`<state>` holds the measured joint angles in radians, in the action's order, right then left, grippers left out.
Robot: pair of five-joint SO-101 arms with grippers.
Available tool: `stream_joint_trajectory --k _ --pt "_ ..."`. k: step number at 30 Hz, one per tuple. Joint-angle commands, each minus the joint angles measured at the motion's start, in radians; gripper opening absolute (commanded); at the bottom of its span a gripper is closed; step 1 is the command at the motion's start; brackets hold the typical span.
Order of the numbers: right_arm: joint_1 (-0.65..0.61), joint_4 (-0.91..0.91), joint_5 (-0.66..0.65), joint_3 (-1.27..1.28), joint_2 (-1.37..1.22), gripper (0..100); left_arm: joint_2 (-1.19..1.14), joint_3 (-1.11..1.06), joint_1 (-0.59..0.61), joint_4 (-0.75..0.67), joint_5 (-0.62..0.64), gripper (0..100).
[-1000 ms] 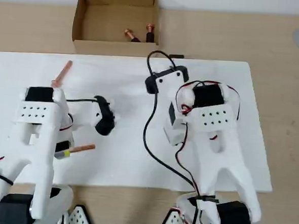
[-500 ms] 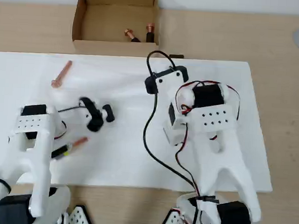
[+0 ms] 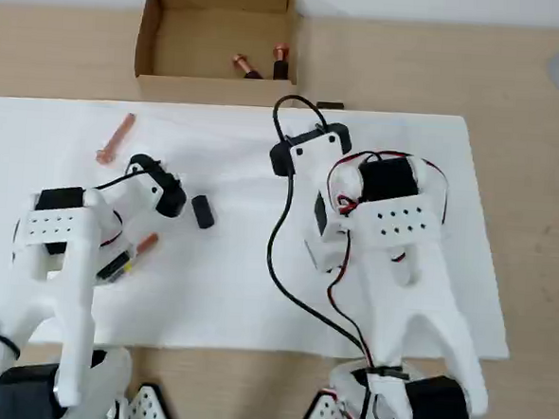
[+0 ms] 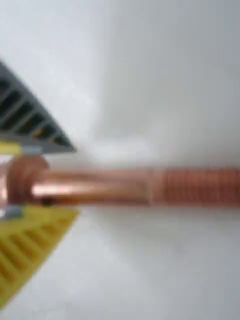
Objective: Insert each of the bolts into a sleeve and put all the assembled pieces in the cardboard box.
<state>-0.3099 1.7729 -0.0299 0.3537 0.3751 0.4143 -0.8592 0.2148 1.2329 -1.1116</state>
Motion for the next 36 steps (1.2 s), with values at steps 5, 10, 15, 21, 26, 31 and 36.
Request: stream_joint_trajectory --k 5,10,15,21,26,31,36 --pt "-0.013 0.014 -0.008 0.002 0.030 26.7 0.036 0.049 0.006 -0.008 0.009 19" --pt "-0.013 0.014 -0.008 0.002 0.028 26.7 0.033 0.318 -0.005 0.120 0.486 21" --pt "-0.088 -0.074 -0.002 -0.002 0.025 26.7 0.027 0.509 0.018 0.259 0.976 21" --pt "-0.179 -0.471 0.000 0.001 0.018 26.7 0.025 0.416 0.037 0.310 1.298 21" --pt "-0.220 -0.657 0.035 -0.004 -0.154 26.7 0.025 0.324 0.041 0.318 1.395 22" --pt "-0.305 -0.746 0.170 -0.102 -0.423 26.7 0.027 0.310 0.094 0.262 1.553 27" --pt "-0.349 -0.690 0.322 -0.341 -0.631 26.7 0.035 0.230 0.094 0.184 1.669 27"
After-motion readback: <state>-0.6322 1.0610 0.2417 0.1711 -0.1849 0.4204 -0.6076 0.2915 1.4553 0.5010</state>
